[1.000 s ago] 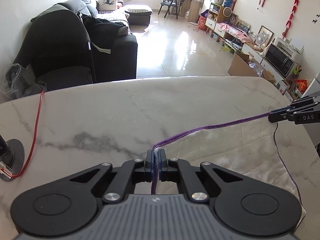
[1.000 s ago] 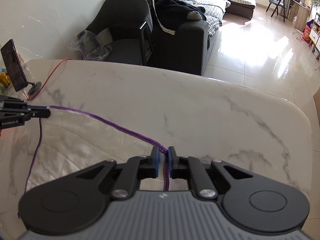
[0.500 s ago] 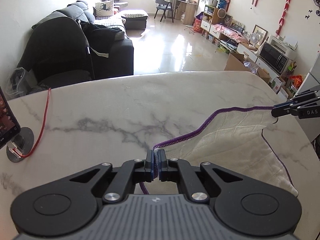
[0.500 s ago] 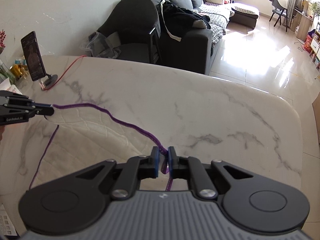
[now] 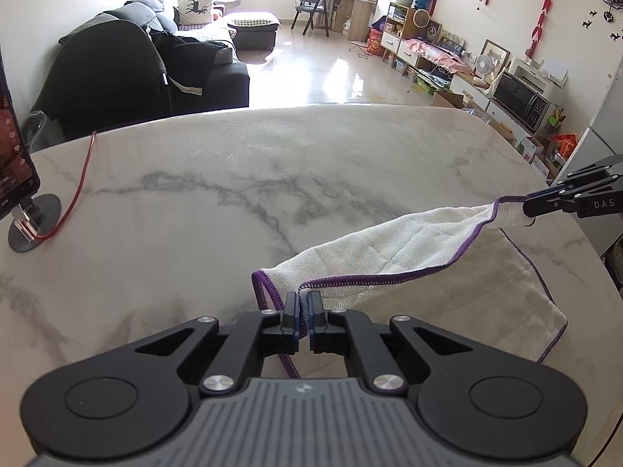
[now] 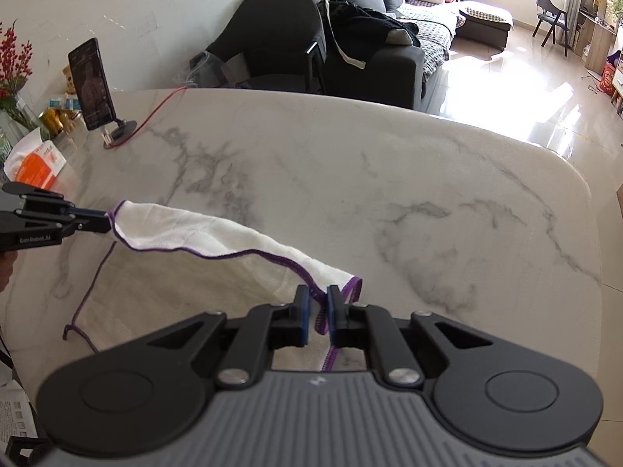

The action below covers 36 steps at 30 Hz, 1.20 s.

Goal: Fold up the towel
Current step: 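Lift both edges and fold the towel over toward its opposite edge, then lay the folded edge down with both tools and open them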

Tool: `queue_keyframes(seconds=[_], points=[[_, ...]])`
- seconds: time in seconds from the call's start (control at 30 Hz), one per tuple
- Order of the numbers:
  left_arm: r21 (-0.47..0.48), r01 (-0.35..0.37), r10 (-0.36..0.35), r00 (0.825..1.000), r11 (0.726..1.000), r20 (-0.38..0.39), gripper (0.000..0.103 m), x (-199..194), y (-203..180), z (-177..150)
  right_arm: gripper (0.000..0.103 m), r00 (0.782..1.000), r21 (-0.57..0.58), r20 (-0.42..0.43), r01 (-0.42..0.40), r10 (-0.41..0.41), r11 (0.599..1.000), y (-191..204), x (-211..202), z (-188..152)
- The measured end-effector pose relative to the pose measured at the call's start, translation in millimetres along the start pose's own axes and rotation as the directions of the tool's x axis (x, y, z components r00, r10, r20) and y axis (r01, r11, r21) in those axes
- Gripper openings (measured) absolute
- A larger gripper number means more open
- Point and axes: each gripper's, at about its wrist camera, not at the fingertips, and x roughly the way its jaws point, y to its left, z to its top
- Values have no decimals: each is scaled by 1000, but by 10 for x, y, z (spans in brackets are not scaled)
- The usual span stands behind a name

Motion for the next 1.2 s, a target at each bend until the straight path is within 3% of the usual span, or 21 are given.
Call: queue_keyframes(seconds=[0.33, 0.47, 0.57, 0.63, 0.8, 1.0, 1.2], points=[[-11, 21, -22, 999, 1000, -27, 4, 26, -8, -241, 10, 999, 25, -39, -24, 25, 999, 18, 79, -310], [37, 16, -15, 1000, 999, -23, 9, 40, -55, -298, 11, 998, 33, -51, -28, 30, 999, 21, 112, -373], [101, -10, 11, 1000, 995, -10, 19, 46, -109, -335, 15, 997, 34, -68, -37, 39, 999, 31, 146, -404], [190, -57, 56, 998, 980, 14, 38, 51, -190, -388, 15, 996, 28, -74, -37, 39, 999, 47, 160, -421], [376, -127, 109, 992, 918, 71, 39, 36, -390, -511, 19, 997, 14, -69, -33, 34, 999, 77, 168, -426], [466, -150, 104, 987, 872, 122, 38, 13, -512, -560, 28, 998, -35, -51, -27, 26, 999, 166, 137, -423], [497, -145, 103, 988, 855, 112, 16, 56, -544, -592, 28, 1000, -137, -21, -6, 3, 991, 310, 131, -415]])
